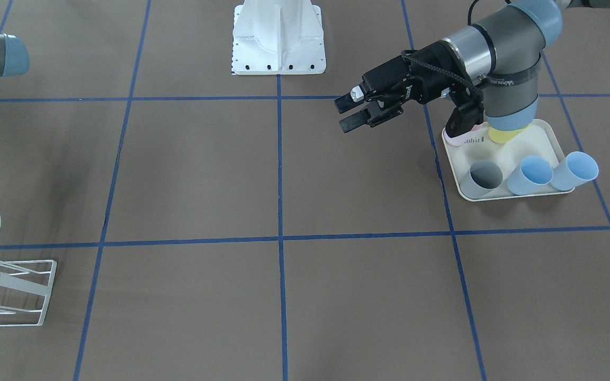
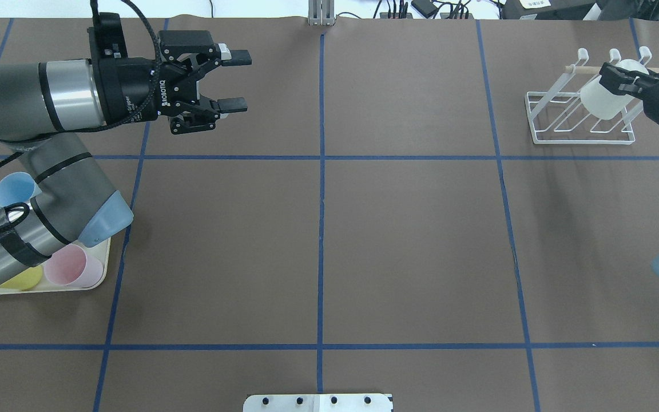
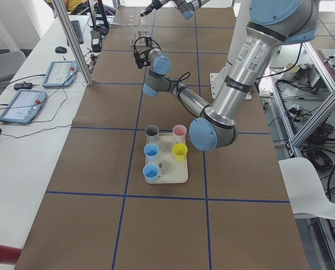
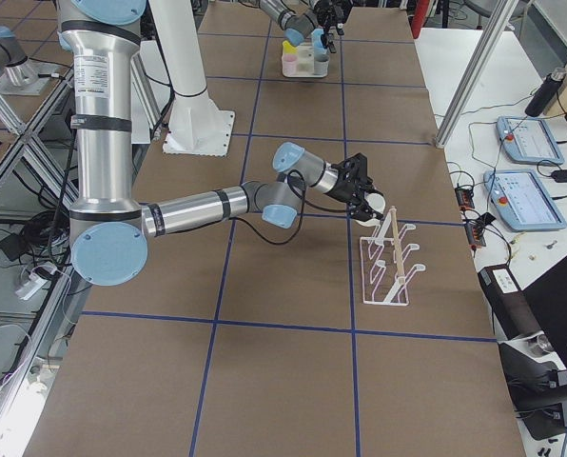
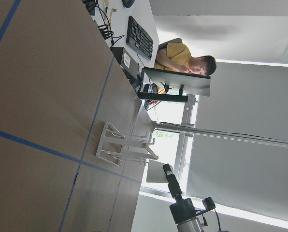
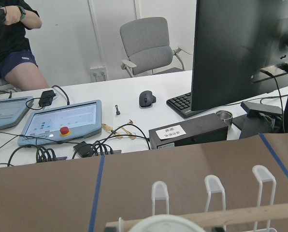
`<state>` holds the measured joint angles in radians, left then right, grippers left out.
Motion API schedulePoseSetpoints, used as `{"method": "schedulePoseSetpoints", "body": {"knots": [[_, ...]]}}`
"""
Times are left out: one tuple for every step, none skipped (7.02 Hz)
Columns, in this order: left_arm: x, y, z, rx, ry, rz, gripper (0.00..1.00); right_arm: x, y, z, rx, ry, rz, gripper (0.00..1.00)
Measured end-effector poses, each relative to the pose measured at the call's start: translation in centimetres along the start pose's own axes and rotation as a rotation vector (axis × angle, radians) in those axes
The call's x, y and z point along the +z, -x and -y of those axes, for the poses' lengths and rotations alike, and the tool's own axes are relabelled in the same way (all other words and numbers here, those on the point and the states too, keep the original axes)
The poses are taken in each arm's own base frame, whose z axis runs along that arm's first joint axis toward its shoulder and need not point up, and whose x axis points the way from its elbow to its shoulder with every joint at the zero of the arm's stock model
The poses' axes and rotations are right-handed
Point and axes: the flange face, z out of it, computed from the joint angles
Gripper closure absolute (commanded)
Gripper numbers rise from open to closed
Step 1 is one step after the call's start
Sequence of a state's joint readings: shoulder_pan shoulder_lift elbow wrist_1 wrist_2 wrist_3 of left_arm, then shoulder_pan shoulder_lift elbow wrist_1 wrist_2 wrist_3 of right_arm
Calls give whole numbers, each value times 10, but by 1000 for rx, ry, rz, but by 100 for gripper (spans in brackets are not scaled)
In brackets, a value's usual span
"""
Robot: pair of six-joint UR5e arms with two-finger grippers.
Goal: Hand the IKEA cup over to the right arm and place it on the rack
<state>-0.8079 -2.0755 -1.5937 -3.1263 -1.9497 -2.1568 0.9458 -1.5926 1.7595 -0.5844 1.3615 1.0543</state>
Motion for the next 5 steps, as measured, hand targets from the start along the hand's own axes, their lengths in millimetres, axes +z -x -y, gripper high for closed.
{"method": "schedulePoseSetpoints", "body": {"knots": [[0,0,0,0,0,0,16,1,0,-3,-12,-2,-4,100],[0,0,0,0,0,0,16,3,-2,-5,-30,-2,-8,100],[-1,0,0,1,0,-1,16,6,-5,-7,-42,0,-16,100],[-1,0,0,0,0,0,16,9,-8,-10,-52,4,-23,100],[-2,1,0,0,-1,0,16,12,-10,-12,-60,8,-29,100]]}}
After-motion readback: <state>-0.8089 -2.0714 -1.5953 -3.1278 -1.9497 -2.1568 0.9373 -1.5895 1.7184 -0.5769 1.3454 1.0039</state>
